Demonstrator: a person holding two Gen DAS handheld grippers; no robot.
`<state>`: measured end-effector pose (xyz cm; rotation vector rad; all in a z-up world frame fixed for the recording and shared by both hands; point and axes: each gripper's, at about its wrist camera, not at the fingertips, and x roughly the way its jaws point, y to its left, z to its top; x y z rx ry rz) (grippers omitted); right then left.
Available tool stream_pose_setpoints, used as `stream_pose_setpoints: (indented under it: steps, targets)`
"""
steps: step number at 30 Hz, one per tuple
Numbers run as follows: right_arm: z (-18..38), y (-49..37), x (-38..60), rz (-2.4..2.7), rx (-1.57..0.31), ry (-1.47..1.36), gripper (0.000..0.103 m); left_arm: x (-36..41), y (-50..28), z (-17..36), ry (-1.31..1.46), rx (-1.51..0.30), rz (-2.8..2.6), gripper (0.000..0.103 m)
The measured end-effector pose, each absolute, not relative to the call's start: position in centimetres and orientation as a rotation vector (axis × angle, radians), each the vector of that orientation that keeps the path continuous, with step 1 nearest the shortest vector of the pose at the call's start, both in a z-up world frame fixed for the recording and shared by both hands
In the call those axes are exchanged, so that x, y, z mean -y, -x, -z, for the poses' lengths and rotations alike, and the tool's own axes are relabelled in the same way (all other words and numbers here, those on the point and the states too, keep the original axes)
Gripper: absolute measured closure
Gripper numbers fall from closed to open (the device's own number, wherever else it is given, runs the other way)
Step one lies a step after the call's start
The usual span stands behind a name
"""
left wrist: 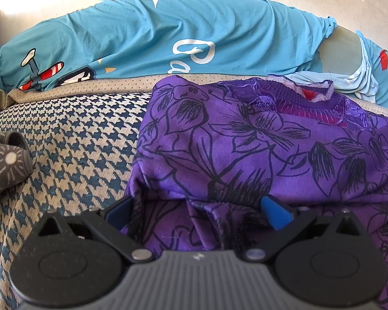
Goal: Fold clothes
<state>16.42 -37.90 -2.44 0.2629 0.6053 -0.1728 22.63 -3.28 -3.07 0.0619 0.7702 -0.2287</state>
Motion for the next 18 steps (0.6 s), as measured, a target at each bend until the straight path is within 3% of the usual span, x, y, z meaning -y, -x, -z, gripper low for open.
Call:
stream_pose_setpoints:
  steps: [8,18]
  targets:
    - [1.1,-16.2,35.9,0.222,-0.570,-0.195,0.083,2.7,-22.7,2.5,-0.024,-0.793,0.227,0.000]
    - [-2.1,-15.8,32.5,0.224,-0.476,-0.157,0.084,0.7,-22.4,0.5,0.046,-0.782,0.224,0.000]
